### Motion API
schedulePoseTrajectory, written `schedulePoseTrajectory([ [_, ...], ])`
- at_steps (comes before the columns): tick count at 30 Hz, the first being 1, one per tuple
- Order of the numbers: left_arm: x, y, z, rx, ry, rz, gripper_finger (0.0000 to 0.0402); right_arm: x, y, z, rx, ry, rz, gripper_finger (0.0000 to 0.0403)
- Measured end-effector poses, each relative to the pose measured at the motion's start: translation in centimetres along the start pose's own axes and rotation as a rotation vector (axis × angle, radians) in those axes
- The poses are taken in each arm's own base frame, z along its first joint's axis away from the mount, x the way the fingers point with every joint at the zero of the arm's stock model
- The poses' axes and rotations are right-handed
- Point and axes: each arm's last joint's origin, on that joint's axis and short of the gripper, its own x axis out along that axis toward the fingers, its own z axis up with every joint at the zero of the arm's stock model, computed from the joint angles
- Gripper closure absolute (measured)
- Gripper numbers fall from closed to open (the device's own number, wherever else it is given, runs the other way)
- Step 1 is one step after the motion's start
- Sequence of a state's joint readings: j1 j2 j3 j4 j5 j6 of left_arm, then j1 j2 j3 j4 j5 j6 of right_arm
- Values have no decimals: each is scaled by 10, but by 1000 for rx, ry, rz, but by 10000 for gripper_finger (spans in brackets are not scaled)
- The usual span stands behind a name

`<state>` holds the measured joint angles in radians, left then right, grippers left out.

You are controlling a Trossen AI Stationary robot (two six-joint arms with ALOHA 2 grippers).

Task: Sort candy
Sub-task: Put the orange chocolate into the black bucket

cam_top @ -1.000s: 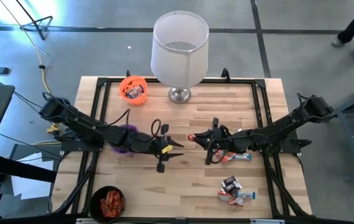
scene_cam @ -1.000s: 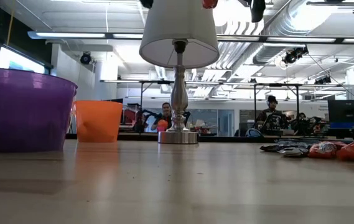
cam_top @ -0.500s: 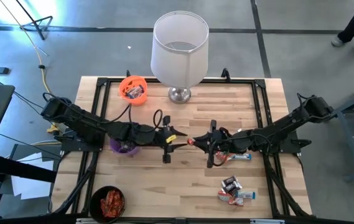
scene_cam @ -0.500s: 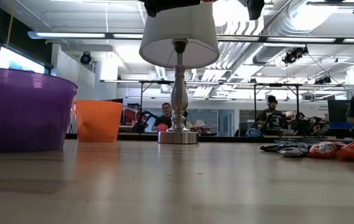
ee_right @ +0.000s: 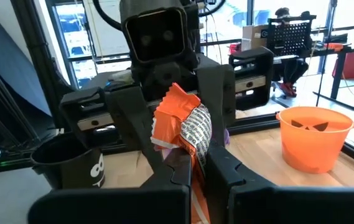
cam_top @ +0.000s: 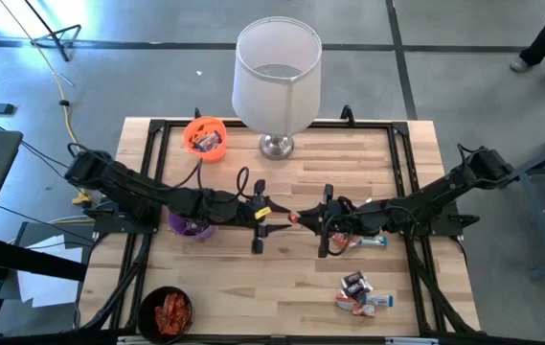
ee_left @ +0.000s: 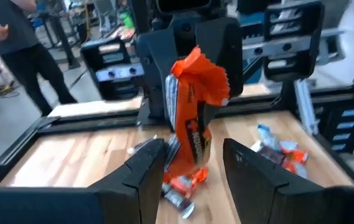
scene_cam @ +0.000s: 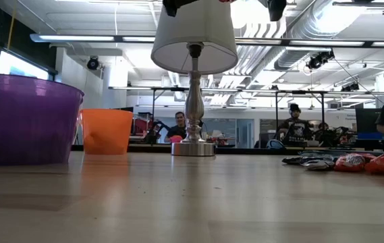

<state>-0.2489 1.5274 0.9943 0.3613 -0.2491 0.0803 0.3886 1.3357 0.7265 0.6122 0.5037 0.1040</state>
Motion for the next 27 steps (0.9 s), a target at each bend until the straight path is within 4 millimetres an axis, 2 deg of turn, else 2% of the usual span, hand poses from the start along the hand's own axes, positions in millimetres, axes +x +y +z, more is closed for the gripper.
schedulePoseTrajectory([
  [11, 8, 2, -3, -8, -35, -16, 257, 0, 0, 1, 5, -10, -1, 399],
  [15, 8, 2, -3, -9, -39, -15, 290, 0, 0, 1, 6, -12, -1, 399],
  [21, 8, 2, -3, -7, -33, -39, 381, 0, 0, 1, 5, -9, 7, 397],
  [27, 8, 2, -4, -6, -27, -40, 390, 0, 0, 1, 5, -7, 7, 368],
])
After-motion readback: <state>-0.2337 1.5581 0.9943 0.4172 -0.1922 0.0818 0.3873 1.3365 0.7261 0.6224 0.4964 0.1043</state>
